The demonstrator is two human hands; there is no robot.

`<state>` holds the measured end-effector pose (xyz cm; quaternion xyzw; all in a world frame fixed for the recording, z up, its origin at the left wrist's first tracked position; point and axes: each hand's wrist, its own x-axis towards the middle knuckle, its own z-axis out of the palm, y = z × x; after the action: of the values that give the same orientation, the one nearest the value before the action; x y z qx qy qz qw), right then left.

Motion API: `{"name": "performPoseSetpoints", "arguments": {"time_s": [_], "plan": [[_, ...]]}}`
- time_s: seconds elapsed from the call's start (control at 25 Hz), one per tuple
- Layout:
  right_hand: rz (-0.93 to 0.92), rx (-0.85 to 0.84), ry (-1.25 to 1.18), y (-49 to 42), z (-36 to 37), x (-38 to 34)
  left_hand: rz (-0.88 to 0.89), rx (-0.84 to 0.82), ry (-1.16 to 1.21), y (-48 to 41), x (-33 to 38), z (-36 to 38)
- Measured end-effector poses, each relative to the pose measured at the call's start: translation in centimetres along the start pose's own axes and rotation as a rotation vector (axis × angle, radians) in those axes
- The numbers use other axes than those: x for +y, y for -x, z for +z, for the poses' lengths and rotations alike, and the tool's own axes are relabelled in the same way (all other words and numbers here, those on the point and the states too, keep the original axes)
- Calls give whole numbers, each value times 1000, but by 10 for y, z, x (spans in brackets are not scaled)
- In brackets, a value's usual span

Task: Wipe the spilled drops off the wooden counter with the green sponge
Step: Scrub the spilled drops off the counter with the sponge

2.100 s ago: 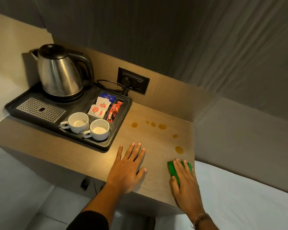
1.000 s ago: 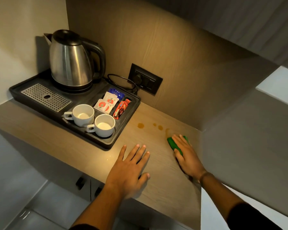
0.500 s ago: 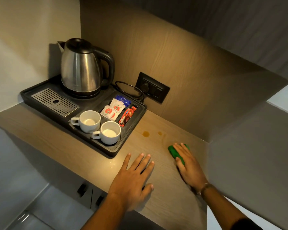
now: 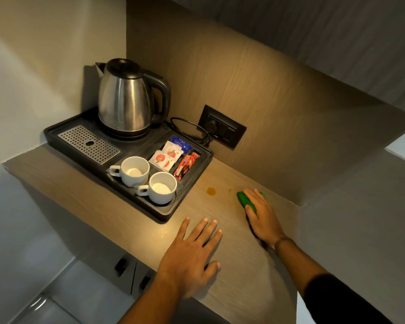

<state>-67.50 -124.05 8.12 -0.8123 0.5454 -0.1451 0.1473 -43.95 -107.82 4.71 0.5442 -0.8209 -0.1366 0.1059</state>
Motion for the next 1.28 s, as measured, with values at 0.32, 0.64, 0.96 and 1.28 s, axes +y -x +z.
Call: {"name": "performPoseSetpoints", "arguments": {"time_s": [0.32,0.64,0.96,1.28], "plan": [[-246,-96,11,16,11,-12,-11,-3,-2,0,2,-3],[-298,-181,-30,-21,26,-41,-15,-13,19,1,3,-4],[-87,-109,-70,-64,23,-58,-14,-15,19,1,3,-5],[-255,-163,-65,6,-2,-1,-15,-8,1,0,4,-5]]}}
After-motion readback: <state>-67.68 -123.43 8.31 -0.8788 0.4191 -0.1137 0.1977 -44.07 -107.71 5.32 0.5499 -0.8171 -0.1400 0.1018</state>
